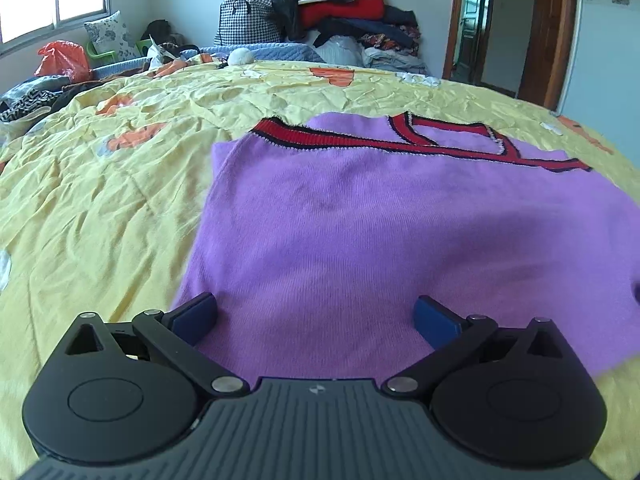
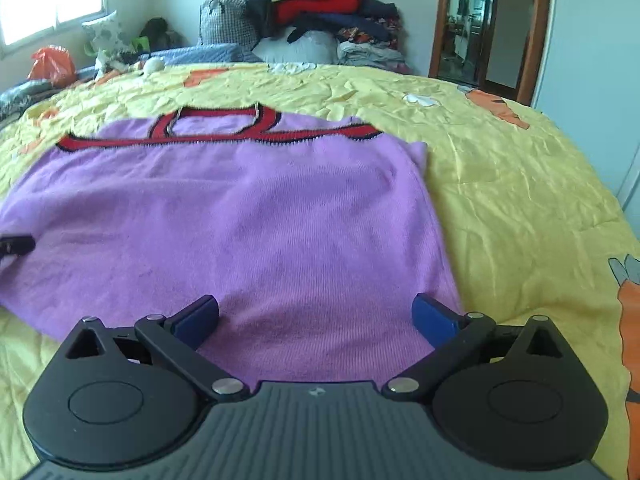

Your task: Fold small clothes

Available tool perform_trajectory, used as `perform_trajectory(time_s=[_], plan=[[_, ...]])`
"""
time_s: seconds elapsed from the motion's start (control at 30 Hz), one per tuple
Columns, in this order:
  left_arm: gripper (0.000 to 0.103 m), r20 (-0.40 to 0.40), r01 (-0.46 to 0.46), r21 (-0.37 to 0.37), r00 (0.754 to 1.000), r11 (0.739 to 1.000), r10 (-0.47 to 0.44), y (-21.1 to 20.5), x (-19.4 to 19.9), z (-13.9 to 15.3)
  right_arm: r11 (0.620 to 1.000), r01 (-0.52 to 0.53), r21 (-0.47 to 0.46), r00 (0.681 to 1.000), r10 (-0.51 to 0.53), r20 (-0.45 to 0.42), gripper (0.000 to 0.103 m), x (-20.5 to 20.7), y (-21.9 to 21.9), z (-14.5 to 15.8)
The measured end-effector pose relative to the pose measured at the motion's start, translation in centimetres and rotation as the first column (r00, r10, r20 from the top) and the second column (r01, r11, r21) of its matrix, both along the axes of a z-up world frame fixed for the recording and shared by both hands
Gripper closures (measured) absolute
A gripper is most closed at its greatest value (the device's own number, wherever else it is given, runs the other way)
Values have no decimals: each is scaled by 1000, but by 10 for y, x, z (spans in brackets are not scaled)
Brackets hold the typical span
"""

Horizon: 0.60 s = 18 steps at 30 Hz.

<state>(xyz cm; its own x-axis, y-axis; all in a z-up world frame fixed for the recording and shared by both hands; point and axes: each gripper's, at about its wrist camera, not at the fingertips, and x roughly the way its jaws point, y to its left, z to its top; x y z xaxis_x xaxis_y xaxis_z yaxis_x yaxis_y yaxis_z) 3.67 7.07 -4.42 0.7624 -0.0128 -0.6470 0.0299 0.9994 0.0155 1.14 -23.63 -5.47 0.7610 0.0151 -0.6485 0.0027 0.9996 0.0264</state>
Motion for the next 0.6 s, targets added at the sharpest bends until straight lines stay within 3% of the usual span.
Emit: perform_trajectory(time_s=[0.1,0.2,0.37,0.47,0.6], plan=[[0,-9,4,14,1000,1000,-4,9,-16,-1,999,35,-19,999,-35,23,0,-5,-4,1],[0,-18,-8,-42,1000,999,7,28,-24,2,1000,14,-21,1000,-14,4,0,-7,-11,-8],[0,-57,-33,-182,998,983,22,71,-25,13,1000,-7,-10,1000,7,18,0,-21,-32,11],[0,-78,-11,-340,997,940,-17,103,-14,13,995,-9,100,1000,9,-6,0,-22,-69,10],[0,-114,73,-490,983,869,-147,104,6,13,949,-19,316,1000,15,15,0,-22,-109,0]])
